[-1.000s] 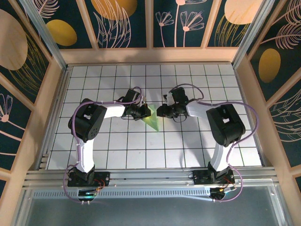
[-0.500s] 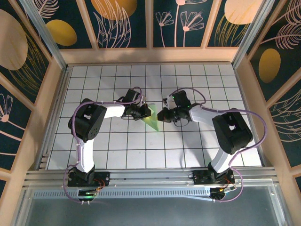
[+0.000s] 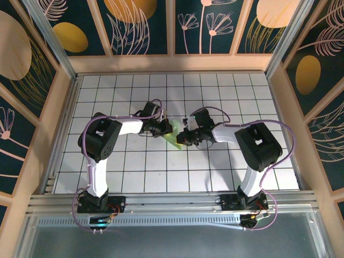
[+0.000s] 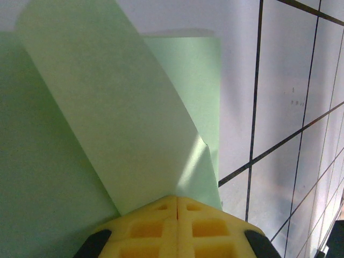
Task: Fold a paper plane with a square sheet of paper (fold left side to right side)
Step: Fourth fold the wing at the center of the table.
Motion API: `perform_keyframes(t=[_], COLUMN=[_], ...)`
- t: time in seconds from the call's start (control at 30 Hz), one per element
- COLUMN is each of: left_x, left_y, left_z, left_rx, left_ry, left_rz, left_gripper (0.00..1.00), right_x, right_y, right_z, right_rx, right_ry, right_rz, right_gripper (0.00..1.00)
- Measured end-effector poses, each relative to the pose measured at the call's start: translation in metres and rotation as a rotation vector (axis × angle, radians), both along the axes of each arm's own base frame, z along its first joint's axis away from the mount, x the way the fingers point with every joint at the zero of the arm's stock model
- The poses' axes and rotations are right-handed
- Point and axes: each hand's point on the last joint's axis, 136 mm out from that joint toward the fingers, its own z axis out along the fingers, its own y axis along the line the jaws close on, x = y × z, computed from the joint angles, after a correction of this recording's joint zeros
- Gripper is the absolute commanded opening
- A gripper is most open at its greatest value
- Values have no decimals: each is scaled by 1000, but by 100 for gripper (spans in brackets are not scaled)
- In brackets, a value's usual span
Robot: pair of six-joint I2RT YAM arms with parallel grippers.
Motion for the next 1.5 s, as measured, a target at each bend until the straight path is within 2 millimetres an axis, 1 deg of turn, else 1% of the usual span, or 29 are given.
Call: perform_keyframes(t=[0.23,0.53,0.77,0.83,0.9,1.03,1.1,1.27,1.5], left_x=[0,0,0,0,0,0,0,0,0], left_y=[0,0,0,0,0,0,0,0,0], left_z=[0,0,0,0,0,0,0,0,0], left_rx=[0,0,0,1,1,1,0,0,0], left_ry=[0,0,0,0,0,0,0,0,0], left_rz=[0,0,0,0,0,0,0,0,0], left_gripper=[0,0,0,0,0,0,0,0,0], right_x=[-15,-22,-24,-23,-19,-2,7,18,23], right_y=[0,-1,2,1,-1,-3,-6,-13,-17], right_z=[-10,-17,-16,-14,-7,11,16,15,13], right_rx=[-9,-12,-9,-6,3,32,38,19,3], right_ry=[29,48,45,39,24,-26,-42,-67,-77], right_rz=[18,16,22,19,11,-13,-29,-63,-83], right_gripper=[0,0,0,0,0,0,3,16,23])
